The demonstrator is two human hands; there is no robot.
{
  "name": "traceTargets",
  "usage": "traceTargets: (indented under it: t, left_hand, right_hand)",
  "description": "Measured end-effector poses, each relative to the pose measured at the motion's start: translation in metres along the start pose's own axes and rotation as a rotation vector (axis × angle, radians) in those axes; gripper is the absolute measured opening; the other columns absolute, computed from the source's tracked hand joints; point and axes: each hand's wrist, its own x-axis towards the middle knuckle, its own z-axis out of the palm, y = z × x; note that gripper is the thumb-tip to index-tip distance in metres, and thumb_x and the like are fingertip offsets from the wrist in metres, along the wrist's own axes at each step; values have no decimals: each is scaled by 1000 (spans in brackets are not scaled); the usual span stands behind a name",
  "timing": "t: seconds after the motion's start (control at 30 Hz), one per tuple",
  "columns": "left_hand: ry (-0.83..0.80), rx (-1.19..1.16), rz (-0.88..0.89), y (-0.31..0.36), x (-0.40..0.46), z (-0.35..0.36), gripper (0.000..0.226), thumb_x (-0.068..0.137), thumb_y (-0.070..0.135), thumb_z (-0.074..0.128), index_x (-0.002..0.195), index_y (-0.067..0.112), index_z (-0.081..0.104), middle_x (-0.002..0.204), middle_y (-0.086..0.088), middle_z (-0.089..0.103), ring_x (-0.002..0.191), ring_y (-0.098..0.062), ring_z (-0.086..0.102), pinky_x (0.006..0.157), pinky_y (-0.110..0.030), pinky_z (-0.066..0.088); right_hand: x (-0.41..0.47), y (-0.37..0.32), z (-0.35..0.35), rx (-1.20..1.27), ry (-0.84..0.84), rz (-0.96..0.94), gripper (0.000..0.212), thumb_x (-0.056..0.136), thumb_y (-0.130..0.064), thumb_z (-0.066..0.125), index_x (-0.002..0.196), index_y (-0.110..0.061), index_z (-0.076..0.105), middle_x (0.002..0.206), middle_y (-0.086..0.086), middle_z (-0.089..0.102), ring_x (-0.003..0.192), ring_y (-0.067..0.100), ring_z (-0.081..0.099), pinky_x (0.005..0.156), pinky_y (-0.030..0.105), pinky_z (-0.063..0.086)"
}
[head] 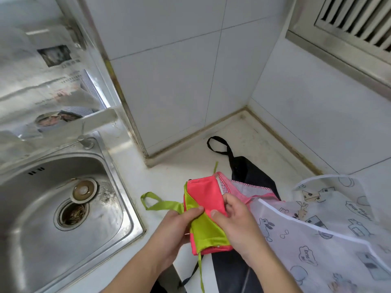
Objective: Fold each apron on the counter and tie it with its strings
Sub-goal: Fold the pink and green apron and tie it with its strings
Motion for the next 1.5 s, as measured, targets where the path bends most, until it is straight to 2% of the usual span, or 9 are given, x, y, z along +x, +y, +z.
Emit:
traceTargets:
  t: [0.23,0.43,0.63,0.83,0.97,1.07,1.17,1.27,1.5]
  left_hand:
    - [49,314,263,38,-40,10,20,97,26,72,114,15,71,103,-9,80,92,-32,78,74,-47,63]
    - [-56,94,331,53,-62,4,51,90,23,82,133,11,59,124,-30,68,109,-60,65,96,-84,40]
    - [-274,5,294,59,-76,1,41,84,12,81,123,2,71,105,-29,73,76,-35,75,62,-37,63]
    - [-351,-161,157,67,-86,1,52,90,8,68,140,5,59,126,-30,65,78,-41,75,60,-38,64]
    - [-111,203,33,77,-105,0,32,80,23,61,95,-5,69,92,-28,67,56,-31,58,53,-32,46]
    - [134,170,289,99,-119,3,30,68,31,68,59,11,47,56,-13,36,46,-18,27,48,-31,22]
    - [218,363,607,121,-127,18,32,83,36,75,67,13,59,68,-6,57,66,-27,53,68,-34,42]
    - [53,634,443,124,-130,43,18,97,37,67,97,23,79,96,11,76,93,3,69,93,-19,48]
    - [-324,326,181,108,-127,36,46,91,35,72,129,10,69,129,-27,68,121,-51,63,111,-61,46]
  right_hand:
    - [-11,-43,-16,67,-172,8,23,94,-20,74,115,-31,74,113,4,78,106,25,75,97,57,58]
    - [-24,-66,-15,422,-274,-30,41,80,-1,77,120,-11,74,123,34,67,109,55,64,98,73,43]
    - [-37,-97,-18,548,-302,-112,27,82,15,61,102,6,78,109,31,73,103,43,73,85,47,61]
    - [-49,-118,-29,585,-216,-160,11,70,4,71,79,7,76,90,24,72,82,39,71,78,47,58]
    - [-55,-117,-38,465,-58,-319,19,67,19,66,67,3,77,89,22,74,82,38,73,76,47,58]
    - [-61,-117,-44,350,-24,-388,23,70,25,67,67,4,77,90,21,75,86,41,74,72,53,62]
    - [-70,-122,-42,250,-85,-455,16,71,21,75,67,5,77,90,19,76,87,42,74,69,52,63]
    - [-77,-127,-36,229,-130,-541,18,72,22,74,67,5,78,93,19,75,86,40,75,63,37,63]
    - [-82,-127,-33,166,-51,-736,31,74,23,73,69,-6,82,98,10,78,93,31,75,74,43,63]
